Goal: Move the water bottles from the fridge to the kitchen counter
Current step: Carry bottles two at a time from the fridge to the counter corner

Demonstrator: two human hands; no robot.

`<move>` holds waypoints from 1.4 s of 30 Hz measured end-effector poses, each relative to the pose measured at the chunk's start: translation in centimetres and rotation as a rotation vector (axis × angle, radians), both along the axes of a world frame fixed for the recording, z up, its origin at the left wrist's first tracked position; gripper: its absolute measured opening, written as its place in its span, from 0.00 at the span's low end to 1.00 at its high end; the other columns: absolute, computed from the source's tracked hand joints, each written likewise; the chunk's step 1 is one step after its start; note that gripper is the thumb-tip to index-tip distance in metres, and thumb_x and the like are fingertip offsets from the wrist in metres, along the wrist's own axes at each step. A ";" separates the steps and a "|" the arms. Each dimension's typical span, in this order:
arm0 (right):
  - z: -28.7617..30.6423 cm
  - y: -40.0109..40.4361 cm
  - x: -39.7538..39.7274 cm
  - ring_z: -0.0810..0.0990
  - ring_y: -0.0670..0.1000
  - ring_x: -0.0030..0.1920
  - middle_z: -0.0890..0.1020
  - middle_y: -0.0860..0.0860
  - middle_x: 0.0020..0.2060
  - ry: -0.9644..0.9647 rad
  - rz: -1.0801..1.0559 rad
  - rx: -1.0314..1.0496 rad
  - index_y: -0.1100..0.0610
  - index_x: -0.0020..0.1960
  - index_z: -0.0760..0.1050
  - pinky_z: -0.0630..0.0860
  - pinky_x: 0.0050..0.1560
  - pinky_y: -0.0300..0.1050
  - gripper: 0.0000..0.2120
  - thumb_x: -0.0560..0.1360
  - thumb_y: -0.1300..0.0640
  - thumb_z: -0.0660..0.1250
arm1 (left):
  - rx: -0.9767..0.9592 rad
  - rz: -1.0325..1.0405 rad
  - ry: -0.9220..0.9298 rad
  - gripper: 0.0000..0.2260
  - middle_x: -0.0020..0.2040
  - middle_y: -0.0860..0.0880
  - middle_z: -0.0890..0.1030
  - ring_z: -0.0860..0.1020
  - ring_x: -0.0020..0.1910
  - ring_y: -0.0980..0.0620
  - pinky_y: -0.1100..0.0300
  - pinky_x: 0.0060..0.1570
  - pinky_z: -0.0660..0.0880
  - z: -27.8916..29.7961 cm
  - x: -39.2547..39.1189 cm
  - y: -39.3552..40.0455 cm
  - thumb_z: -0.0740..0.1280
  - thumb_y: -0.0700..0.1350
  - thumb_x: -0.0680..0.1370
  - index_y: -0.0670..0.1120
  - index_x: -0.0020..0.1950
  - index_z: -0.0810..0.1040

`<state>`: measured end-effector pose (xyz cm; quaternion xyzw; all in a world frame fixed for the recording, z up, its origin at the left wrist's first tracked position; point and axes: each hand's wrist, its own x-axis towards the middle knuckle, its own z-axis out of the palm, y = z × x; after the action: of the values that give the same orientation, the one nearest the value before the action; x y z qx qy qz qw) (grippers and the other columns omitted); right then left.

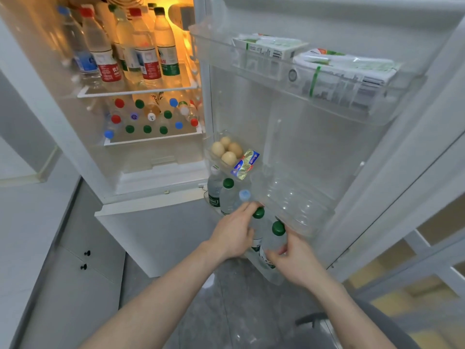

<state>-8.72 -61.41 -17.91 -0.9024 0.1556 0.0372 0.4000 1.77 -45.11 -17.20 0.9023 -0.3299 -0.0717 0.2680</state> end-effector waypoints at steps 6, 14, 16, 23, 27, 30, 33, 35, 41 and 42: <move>-1.8 -1.0 1.0 0.82 0.58 0.54 0.84 0.56 0.54 0.026 -0.039 -0.043 0.49 0.76 0.66 0.72 0.53 0.43 0.25 0.81 0.49 0.69 | -0.057 0.035 -0.029 0.20 0.60 0.56 0.71 0.77 0.43 0.46 0.47 0.46 0.77 -0.9 -0.2 0.0 0.69 0.44 0.78 0.56 0.66 0.66; -2.4 -1.7 0.9 0.78 0.55 0.68 0.81 0.49 0.68 -0.011 0.072 -0.103 0.49 0.75 0.72 0.73 0.67 0.47 0.28 0.78 0.44 0.74 | -0.105 0.095 -0.007 0.17 0.59 0.57 0.71 0.75 0.41 0.53 0.50 0.49 0.77 -1.4 -0.2 0.3 0.69 0.51 0.80 0.55 0.68 0.72; -2.6 -1.9 0.9 0.78 0.54 0.69 0.81 0.49 0.68 0.006 0.117 -0.093 0.49 0.75 0.72 0.74 0.67 0.48 0.29 0.77 0.41 0.74 | -0.117 0.114 0.007 0.17 0.59 0.55 0.72 0.72 0.46 0.53 0.50 0.53 0.76 -1.5 -0.2 0.3 0.70 0.51 0.80 0.53 0.68 0.73; -3.0 -2.0 1.1 0.80 0.56 0.63 0.82 0.50 0.65 0.043 0.155 -0.164 0.46 0.74 0.70 0.76 0.62 0.49 0.30 0.77 0.36 0.71 | -0.207 0.184 0.057 0.15 0.60 0.51 0.77 0.75 0.60 0.49 0.52 0.62 0.72 -2.1 -1.1 0.0 0.70 0.47 0.81 0.50 0.66 0.73; -3.1 -2.5 0.8 0.80 0.55 0.64 0.82 0.49 0.65 -0.030 0.151 -0.122 0.50 0.72 0.74 0.77 0.63 0.51 0.27 0.76 0.41 0.74 | -0.278 0.198 0.037 0.12 0.55 0.54 0.78 0.76 0.52 0.53 0.54 0.55 0.74 -2.4 -2.0 -0.2 0.70 0.45 0.80 0.51 0.62 0.74; -3.1 -2.7 0.3 0.80 0.54 0.64 0.83 0.49 0.63 -0.087 0.133 -0.050 0.52 0.70 0.76 0.78 0.64 0.54 0.24 0.77 0.48 0.76 | -0.341 0.230 0.043 0.11 0.55 0.58 0.77 0.76 0.53 0.57 0.54 0.56 0.77 -3.0 -3.1 0.4 0.71 0.45 0.80 0.54 0.61 0.74; -3.2 -2.2 -0.5 0.81 0.54 0.63 0.83 0.49 0.62 -0.141 0.085 -0.015 0.54 0.69 0.76 0.78 0.63 0.53 0.22 0.77 0.51 0.77 | -0.429 0.262 0.018 0.11 0.56 0.61 0.76 0.77 0.56 0.58 0.52 0.58 0.78 -2.9 -4.4 0.8 0.70 0.46 0.80 0.57 0.60 0.74; -3.4 -1.4 -1.1 0.80 0.51 0.62 0.82 0.46 0.62 -0.178 0.097 0.006 0.51 0.70 0.75 0.77 0.63 0.52 0.23 0.77 0.53 0.76 | -0.485 0.276 -0.018 0.12 0.56 0.61 0.76 0.77 0.56 0.57 0.52 0.58 0.78 -2.4 -5.0 1.1 0.70 0.45 0.80 0.57 0.60 0.75; -2.6 0.9 -3.4 0.75 0.37 0.64 0.79 0.38 0.63 -0.388 0.153 0.019 0.45 0.69 0.75 0.69 0.64 0.30 0.24 0.77 0.59 0.77 | -0.664 0.348 -0.074 0.14 0.56 0.59 0.78 0.79 0.58 0.53 0.50 0.54 0.80 0.3 -8.2 4.4 0.72 0.40 0.78 0.55 0.60 0.77; -2.2 1.0 -3.6 0.76 0.39 0.65 0.79 0.39 0.63 -0.424 0.148 0.033 0.46 0.69 0.75 0.70 0.65 0.34 0.24 0.77 0.59 0.77 | -0.687 0.353 -0.085 0.14 0.57 0.58 0.79 0.79 0.58 0.53 0.50 0.55 0.79 0.9 -8.7 4.9 0.72 0.40 0.78 0.55 0.60 0.77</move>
<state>-12.32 -60.44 -20.10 -0.8922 0.0009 -0.1216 0.4349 -6.98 -40.19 -16.34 0.8052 -0.1851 0.1275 0.5488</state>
